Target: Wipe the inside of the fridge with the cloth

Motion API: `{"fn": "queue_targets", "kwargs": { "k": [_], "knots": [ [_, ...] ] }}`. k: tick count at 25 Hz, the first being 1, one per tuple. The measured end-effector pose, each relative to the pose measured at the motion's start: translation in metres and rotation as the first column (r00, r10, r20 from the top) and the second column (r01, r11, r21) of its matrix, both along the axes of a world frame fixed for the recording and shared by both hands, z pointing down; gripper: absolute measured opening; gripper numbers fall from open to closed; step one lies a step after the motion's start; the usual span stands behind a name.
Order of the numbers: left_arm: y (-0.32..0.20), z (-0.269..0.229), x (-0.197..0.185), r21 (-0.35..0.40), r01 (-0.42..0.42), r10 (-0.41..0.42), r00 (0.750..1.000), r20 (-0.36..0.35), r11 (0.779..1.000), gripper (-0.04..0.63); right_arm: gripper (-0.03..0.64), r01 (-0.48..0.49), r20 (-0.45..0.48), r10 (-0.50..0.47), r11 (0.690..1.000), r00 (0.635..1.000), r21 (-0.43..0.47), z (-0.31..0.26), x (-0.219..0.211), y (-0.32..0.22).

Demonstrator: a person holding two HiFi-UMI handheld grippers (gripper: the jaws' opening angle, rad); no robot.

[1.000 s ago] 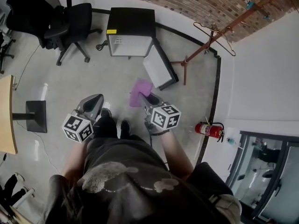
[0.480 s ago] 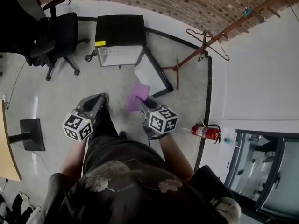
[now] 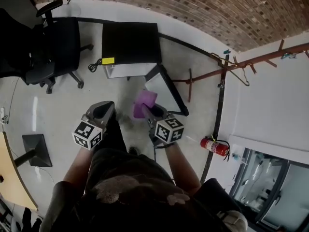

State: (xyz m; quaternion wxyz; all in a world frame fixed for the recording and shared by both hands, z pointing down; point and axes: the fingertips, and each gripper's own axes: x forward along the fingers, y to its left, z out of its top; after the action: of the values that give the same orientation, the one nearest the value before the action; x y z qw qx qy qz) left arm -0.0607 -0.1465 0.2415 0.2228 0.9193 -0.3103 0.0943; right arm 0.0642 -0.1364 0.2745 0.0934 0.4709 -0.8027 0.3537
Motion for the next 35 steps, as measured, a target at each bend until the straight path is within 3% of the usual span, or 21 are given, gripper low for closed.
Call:
{"fn": "queue_targets", "kwargs": {
  "k": [7,15,23,29,35],
  "knots": [
    [-0.106,0.028,-0.012,0.001,-0.075,0.075,0.997,0.003,0.997,0.017,0.075,-0.106,-0.038,0.105,0.994,0.994,-0.032,0.039,-0.012,-0.097],
    [-0.183,0.073,-0.017,0.000,-0.084,0.084,0.996,0.001,0.996,0.017,0.075,-0.110,-0.074,0.106,0.992,0.992,-0.053,0.087,-0.027,-0.174],
    [-0.178,0.146,-0.016,-0.015,0.013,-0.013,1.000,0.000,1.000,0.017,0.075,0.020,-0.053,-0.025,0.996,0.998,-0.093,0.185,-0.041,-0.167],
    [-0.157,0.224,-0.018,-0.001,0.105,-0.105,0.994,-0.014,0.995,0.017,0.075,0.091,-0.018,-0.092,0.993,0.996,-0.070,0.257,-0.043,-0.154],
    [-0.141,0.286,0.007,0.047,0.001,0.001,0.999,-0.052,0.999,0.017,0.075,0.139,0.003,-0.139,0.990,0.990,0.009,0.317,-0.041,-0.168]
  ]
}}
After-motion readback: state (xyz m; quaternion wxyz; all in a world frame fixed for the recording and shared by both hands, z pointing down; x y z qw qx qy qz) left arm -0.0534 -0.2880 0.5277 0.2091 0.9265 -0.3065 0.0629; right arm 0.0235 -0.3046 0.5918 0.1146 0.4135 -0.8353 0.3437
